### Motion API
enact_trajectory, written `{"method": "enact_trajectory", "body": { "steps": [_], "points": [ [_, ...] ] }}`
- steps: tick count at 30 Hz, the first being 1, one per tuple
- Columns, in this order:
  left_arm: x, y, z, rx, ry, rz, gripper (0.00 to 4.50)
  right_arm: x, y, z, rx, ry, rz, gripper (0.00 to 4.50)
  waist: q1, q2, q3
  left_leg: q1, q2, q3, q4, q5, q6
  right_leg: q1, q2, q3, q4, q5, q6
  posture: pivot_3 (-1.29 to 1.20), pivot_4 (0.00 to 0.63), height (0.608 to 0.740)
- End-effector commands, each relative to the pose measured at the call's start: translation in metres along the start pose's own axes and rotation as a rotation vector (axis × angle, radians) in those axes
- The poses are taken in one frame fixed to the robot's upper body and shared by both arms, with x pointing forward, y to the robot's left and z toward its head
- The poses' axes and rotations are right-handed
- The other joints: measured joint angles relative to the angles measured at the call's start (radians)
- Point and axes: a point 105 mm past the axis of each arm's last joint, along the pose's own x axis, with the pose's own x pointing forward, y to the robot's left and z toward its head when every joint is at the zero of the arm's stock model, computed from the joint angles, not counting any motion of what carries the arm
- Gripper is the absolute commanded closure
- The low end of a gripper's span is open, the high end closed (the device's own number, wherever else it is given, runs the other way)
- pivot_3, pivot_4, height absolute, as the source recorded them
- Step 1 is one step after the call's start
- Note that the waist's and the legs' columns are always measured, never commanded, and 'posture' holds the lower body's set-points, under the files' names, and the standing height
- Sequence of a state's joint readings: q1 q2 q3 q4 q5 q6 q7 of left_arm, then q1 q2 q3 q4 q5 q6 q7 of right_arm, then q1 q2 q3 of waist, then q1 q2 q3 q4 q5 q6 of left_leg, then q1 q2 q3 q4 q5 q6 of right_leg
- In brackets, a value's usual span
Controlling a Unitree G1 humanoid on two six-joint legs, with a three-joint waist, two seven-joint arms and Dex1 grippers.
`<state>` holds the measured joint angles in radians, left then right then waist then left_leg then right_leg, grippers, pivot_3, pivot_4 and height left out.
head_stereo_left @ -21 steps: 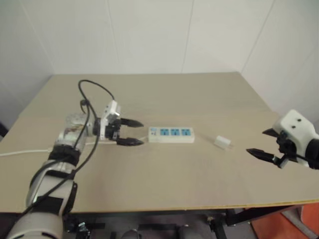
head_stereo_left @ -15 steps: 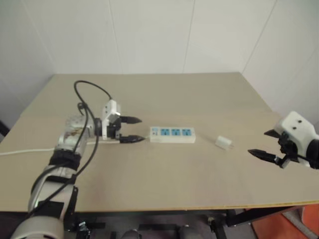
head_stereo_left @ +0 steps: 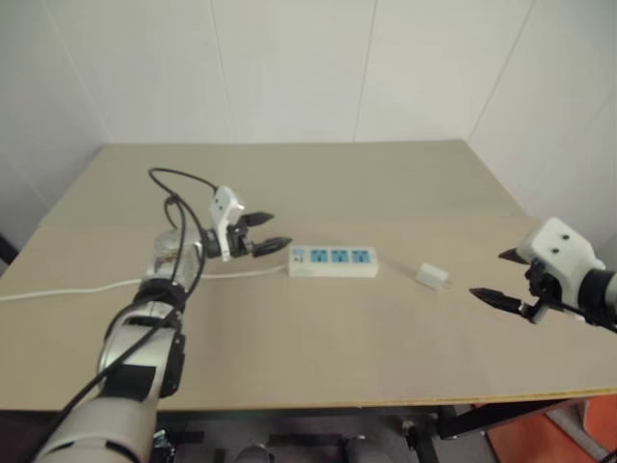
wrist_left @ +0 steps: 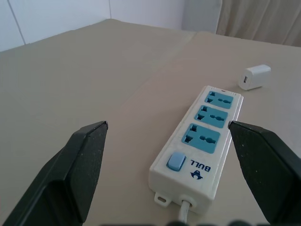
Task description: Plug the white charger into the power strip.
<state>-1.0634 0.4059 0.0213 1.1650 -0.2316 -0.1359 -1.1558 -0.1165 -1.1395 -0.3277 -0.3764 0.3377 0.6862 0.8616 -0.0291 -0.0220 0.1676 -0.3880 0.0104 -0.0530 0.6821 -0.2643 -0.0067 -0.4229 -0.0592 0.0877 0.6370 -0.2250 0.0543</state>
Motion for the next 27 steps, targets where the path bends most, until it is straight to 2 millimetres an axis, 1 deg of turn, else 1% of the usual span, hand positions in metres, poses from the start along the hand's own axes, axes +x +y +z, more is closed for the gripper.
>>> {"method": "enact_trajectory", "body": {
  "steps": [1,4,6,7,11,13,15,17,21,24,27],
  "points": [
    [0.003,0.004,0.006,0.051,0.016,0.017,0.03,-0.002,-0.002,0.013,-0.045,-0.040,-0.035,0.00,0.000,0.000,0.000,0.000,0.000,0.000,0.000,0.000,0.000,0.000,0.000,0.000,0.000,0.000,0.000,0.00,0.150,0.740],
    [0.003,-0.001,0.008,0.051,-0.013,-0.029,0.03,0.000,0.002,0.012,-0.050,-0.036,-0.035,0.00,0.002,0.000,0.000,0.000,0.000,0.000,0.000,0.000,0.000,0.000,0.000,0.000,0.001,0.000,0.000,0.00,0.150,0.740],
    [0.003,-0.005,0.005,0.048,-0.007,-0.069,0.03,0.000,0.005,0.012,-0.052,-0.035,-0.036,0.00,0.004,0.000,0.000,0.000,0.000,0.000,0.000,0.000,0.000,0.000,0.000,0.000,0.001,0.000,0.000,0.00,0.150,0.740],
    [0.005,-0.006,0.001,0.047,0.021,-0.074,0.03,0.000,0.006,0.013,-0.051,-0.038,-0.037,0.00,0.004,0.000,0.000,0.000,0.000,0.000,0.000,0.000,0.000,0.000,0.000,0.000,0.001,0.000,0.000,0.00,0.150,0.740],
    [0.014,-0.013,-0.021,0.164,0.167,-0.071,0.03,0.001,0.011,0.018,-0.057,-0.048,-0.041,0.00,0.008,0.000,0.000,0.000,0.000,0.000,0.000,0.000,0.000,0.000,0.000,0.000,0.001,0.000,0.000,0.00,0.150,0.740],
    [0.019,-0.016,-0.029,0.191,0.208,-0.074,0.03,0.001,0.013,0.020,-0.053,-0.053,-0.046,0.00,0.011,0.000,0.000,0.000,-0.001,0.000,0.000,0.000,0.000,0.000,0.000,0.000,0.001,0.000,0.000,0.00,0.150,0.740],
    [0.025,-0.016,-0.035,0.209,0.232,-0.039,0.03,0.001,0.016,0.023,-0.050,-0.059,-0.046,0.00,0.012,0.000,0.000,0.000,-0.001,0.000,0.000,0.000,0.000,0.000,0.000,0.000,0.001,0.000,0.000,0.00,0.150,0.740],
    [0.031,-0.016,-0.039,0.203,0.244,0.004,0.03,0.002,0.021,0.026,-0.044,-0.067,-0.035,0.00,0.013,0.000,0.000,0.000,-0.001,0.000,0.000,0.000,0.000,0.000,0.000,0.000,0.001,0.000,0.000,0.00,0.150,0.740],
    [0.041,-0.023,-0.051,0.216,0.296,0.012,0.03,0.007,0.034,0.030,-0.043,-0.069,-0.014,0.00,0.012,0.000,0.000,0.000,-0.001,0.000,0.001,0.000,0.000,0.000,0.000,0.000,0.002,0.000,0.000,0.00,0.150,0.740],
    [0.048,-0.026,-0.055,0.216,0.305,0.026,0.03,0.011,0.045,0.033,-0.031,-0.077,0.000,0.00,0.014,0.000,0.000,0.000,-0.001,-0.001,0.001,0.000,0.000,0.000,-0.001,0.000,0.002,0.000,0.000,0.00,0.150,0.740],
    [0.054,-0.032,-0.056,0.214,0.300,0.007,0.03,0.013,0.054,0.031,-0.018,-0.069,0.010,0.00,0.015,0.000,0.000,0.000,-0.002,-0.001,0.001,0.000,0.000,0.000,-0.001,0.000,0.002,0.000,0.000,0.00,0.150,0.740]
  ]
}}
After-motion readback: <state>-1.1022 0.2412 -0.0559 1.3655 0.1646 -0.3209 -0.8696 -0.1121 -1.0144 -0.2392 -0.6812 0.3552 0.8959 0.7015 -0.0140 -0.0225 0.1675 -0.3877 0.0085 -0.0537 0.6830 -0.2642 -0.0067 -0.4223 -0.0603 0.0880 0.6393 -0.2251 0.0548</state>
